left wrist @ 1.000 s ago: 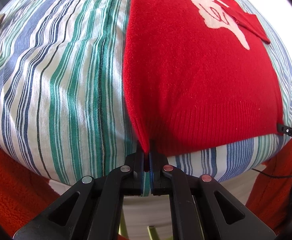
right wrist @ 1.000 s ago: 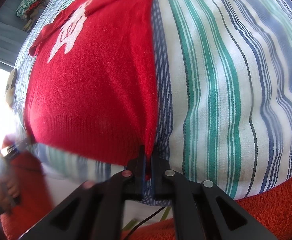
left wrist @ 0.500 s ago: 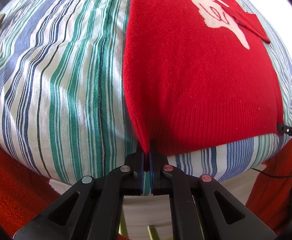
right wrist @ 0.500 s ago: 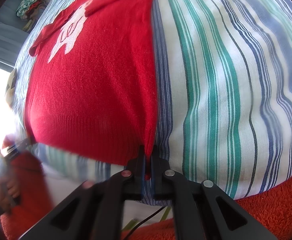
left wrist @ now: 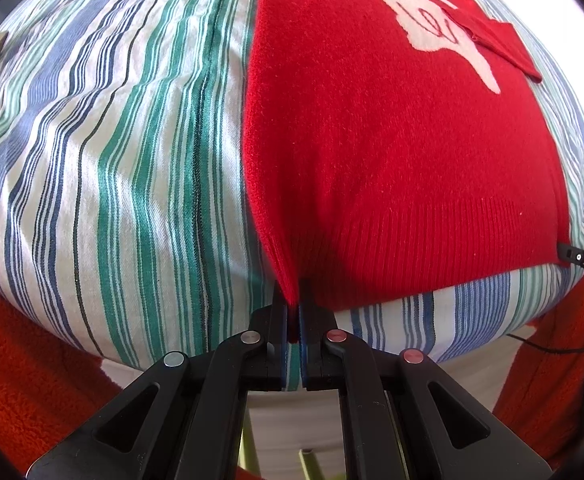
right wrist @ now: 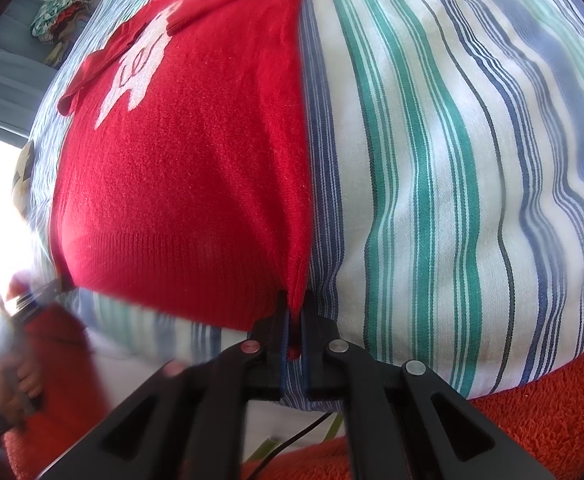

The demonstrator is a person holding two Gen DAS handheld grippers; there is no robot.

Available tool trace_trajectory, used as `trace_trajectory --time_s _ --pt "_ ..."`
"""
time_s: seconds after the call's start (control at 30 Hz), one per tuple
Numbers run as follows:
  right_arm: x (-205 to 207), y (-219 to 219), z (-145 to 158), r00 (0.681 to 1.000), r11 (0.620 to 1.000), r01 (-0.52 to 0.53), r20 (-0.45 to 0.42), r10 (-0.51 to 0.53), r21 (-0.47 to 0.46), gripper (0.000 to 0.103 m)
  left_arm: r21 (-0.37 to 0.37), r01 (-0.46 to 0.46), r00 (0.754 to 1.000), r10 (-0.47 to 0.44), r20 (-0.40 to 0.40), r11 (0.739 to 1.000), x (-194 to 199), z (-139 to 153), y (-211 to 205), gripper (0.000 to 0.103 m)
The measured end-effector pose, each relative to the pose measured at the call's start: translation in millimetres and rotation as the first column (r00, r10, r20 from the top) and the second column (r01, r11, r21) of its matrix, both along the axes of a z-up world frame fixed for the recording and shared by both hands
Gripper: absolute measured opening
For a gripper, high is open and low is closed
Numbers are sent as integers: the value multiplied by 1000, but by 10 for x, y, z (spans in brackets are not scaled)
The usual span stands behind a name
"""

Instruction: Fold small clothes

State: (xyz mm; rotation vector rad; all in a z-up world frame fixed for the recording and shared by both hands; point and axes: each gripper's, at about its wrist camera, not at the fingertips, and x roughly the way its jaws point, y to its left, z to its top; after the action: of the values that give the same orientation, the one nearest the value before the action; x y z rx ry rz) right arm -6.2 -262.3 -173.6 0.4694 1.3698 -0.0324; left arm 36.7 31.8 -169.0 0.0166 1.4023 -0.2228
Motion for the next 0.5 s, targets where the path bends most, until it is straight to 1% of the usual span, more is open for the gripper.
trace_trajectory --time_s 0.17,0.27,0.3,0.33,0.37,0.4,0.43,0.47,0.5 --pt "0 -15 16 1000 1000 -6 5 6 -8 3 31 17 1000 -17 10 999 -19 17 -87 5" --pt "-22 -3 32 1000 1000 -5 12 5 0 4 28 10 1000 -10 11 1000 -21 44 -104 6" --pt "-29 -13 40 1000 1000 -1 15 1 7 5 27 7 1000 -7 8 1000 -24 55 -104 8" --pt "-42 -23 48 1000 1000 3 17 -3 13 6 27 3 1000 -4 7 1000 -28 74 -101 16" --pt "-57 -35 56 1000 1000 7 18 -7 20 11 24 -1 1000 1 4 1000 -34 99 -90 24" --pt "-69 -45 66 1000 1000 11 19 -11 28 15 25 -5 1000 5 -2 1000 -55 124 -67 52" --pt "-81 -54 77 1000 999 16 18 -16 31 17 28 -11 1000 12 -13 1000 -71 137 -54 83" --pt "-99 -60 89 1000 999 21 17 -22 35 22 23 -19 1000 19 -15 1000 -110 159 -27 88" --pt "-111 -64 102 1000 999 26 15 -27 38 27 26 -24 1000 24 -14 999 -149 195 -4 89"
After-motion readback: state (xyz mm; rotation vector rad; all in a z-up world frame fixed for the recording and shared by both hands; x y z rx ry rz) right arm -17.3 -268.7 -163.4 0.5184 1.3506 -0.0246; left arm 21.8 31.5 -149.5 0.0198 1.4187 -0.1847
